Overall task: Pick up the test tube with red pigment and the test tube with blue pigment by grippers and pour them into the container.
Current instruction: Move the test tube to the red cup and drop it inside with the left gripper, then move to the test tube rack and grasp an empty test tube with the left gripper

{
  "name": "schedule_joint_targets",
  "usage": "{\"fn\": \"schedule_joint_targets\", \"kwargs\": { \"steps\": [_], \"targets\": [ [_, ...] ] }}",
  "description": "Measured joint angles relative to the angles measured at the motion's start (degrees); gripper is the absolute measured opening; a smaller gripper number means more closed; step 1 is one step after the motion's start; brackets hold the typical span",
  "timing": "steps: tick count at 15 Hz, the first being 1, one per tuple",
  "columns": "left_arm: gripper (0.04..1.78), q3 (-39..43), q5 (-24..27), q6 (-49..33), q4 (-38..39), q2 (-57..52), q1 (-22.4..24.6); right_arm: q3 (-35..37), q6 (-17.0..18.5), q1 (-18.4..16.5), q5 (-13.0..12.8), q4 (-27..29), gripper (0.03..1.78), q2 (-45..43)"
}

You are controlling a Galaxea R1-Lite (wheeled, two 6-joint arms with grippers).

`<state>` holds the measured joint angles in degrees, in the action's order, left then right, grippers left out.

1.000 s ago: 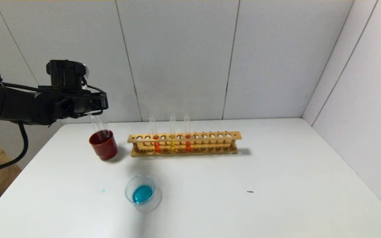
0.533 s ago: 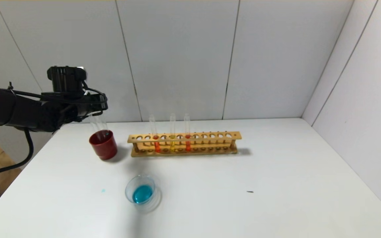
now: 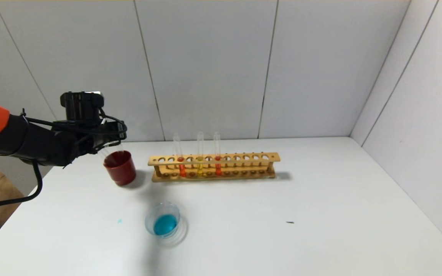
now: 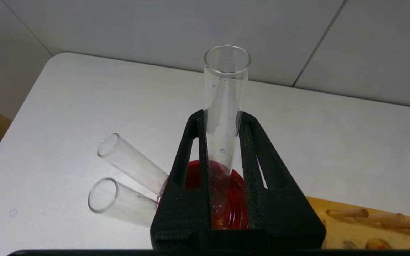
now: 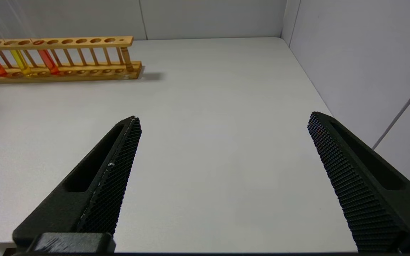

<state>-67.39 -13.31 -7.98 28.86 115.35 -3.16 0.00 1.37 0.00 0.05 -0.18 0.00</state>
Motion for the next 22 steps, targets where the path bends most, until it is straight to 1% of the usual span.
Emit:
{"fn": "schedule_joint_targets", "kwargs": {
  "steps": [4, 8, 9, 11, 13, 14, 17, 18, 20, 22],
  "targets": [
    [0.32, 2.34, 0.01, -0.20, -0.05, -0.63, 0.00, 0.00, 0.04, 0.00, 0.00, 0.00, 1.71, 0.00],
    [0.32, 2.79, 0.00, -1.41, -0.02, -0.85, 0.00, 0.00, 0.01, 0.00, 0.00, 0.00, 1.71, 0.00],
    [0.33, 2.95, 0.04, -1.51, -0.02, -0.85, 0.00, 0.00, 0.01, 0.00, -0.02, 0.00, 1.71, 0.00],
    [0.43, 3.52, 0.30, -1.52, 0.46, -0.99, 0.00, 0.00, 0.01, 0.00, 0.00, 0.00, 1.71, 0.00],
    [0.66, 3.96, 0.12, -1.30, 3.52, -1.05, 0.00, 0.00, 0.01, 0.00, -0.02, 0.00, 1.71, 0.00],
    [0.81, 4.28, 0.15, -1.16, 4.72, -1.10, -0.01, 0.00, 0.04, 0.00, 0.02, 0.02, 1.71, 0.00],
    [1.34, 5.57, 0.15, -0.72, 5.86, -1.95, -0.01, 0.00, 0.01, 0.00, 0.00, 0.02, 1.71, 0.00],
    [1.46, 5.88, 0.22, -0.67, 5.90, -2.61, -0.01, 0.00, 0.01, 0.00, -0.02, 0.02, 1.71, 0.00],
    [1.65, 6.69, 0.56, -0.39, 5.84, -4.57, -0.22, 0.00, 0.04, 0.00, 0.00, 0.02, 1.71, 0.00],
    [1.74, 8.05, 0.69, 0.16, 5.66, -7.44, -1.17, 0.00, 0.04, 0.00, 0.00, 0.02, 1.71, 0.00]
  ]
}}
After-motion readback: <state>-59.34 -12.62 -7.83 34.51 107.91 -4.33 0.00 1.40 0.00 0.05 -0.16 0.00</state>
